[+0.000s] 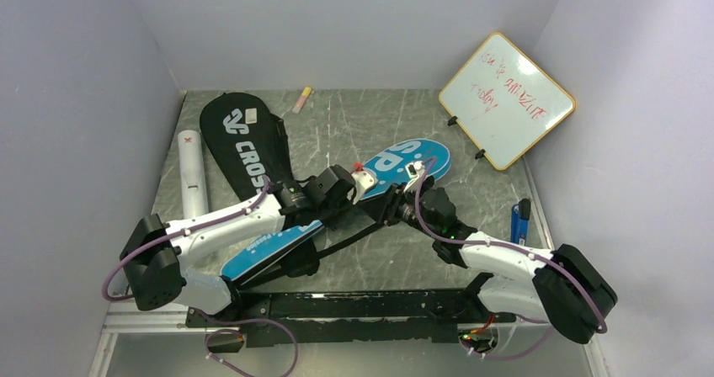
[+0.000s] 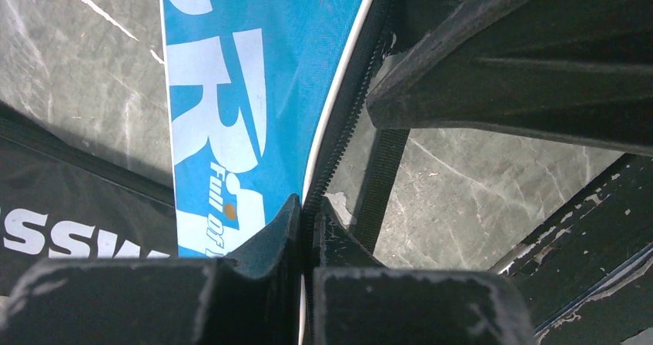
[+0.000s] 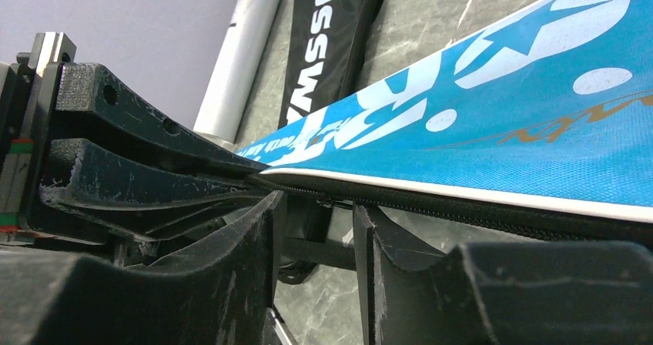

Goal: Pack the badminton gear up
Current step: Zip the racket bag at the center of the board.

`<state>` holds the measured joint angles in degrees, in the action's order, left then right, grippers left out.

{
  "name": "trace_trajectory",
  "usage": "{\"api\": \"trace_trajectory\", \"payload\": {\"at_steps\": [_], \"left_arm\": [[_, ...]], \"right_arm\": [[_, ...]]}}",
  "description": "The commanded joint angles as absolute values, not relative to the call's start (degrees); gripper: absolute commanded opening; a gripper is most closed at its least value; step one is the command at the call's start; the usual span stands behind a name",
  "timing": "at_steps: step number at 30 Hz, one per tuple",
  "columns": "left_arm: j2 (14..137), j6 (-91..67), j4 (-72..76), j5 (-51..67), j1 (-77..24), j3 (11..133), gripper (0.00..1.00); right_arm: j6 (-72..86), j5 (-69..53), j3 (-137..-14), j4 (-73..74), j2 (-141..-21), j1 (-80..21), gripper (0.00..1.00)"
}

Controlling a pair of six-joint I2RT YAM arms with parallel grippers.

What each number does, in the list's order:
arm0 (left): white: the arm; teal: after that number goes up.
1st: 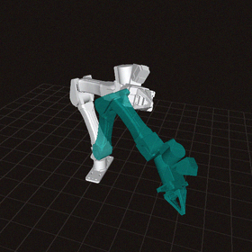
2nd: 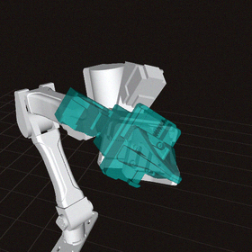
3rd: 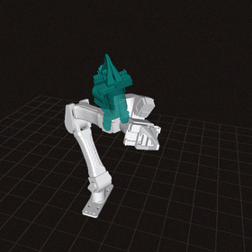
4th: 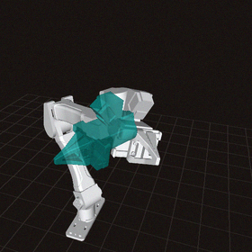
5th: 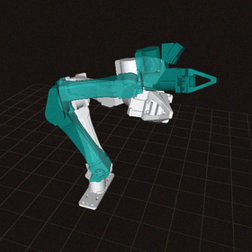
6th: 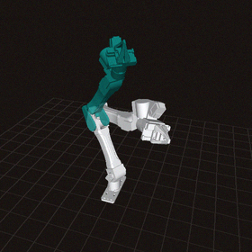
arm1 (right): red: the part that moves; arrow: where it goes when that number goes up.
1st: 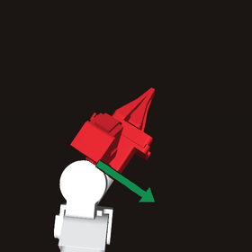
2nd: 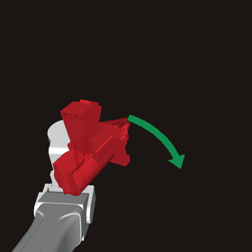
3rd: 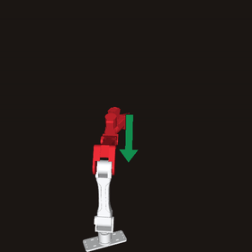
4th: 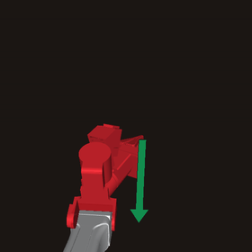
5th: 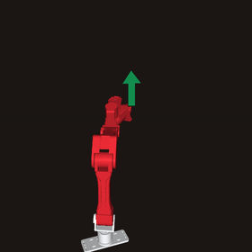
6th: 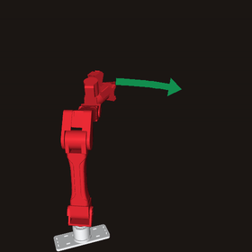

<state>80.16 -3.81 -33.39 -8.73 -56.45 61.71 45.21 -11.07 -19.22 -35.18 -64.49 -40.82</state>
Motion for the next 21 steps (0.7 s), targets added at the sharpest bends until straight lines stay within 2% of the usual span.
{"api": "trace_trajectory", "payload": {"at_steps": [1, 11, 21], "left_arm": [[79.7, -3.3, -29.0, -6.1, -56.0, 64.0, 0.05], [80.7, -3.3, -29.7, -6.1, -55.6, 64.5, 0.05], [80.6, -3.2, -29.6, -5.4, -55.4, 64.4, 0.05]], "right_arm": [[45.2, -13.0, -18.2, -42.7, -64.9, -40.9, 0.4], [45.5, -14.1, -17.8, -41.2, -62.5, -40.9, 0.23], [46.8, -12.6, -18.6, -39.1, -63.8, -40.9, 0.11]]}}
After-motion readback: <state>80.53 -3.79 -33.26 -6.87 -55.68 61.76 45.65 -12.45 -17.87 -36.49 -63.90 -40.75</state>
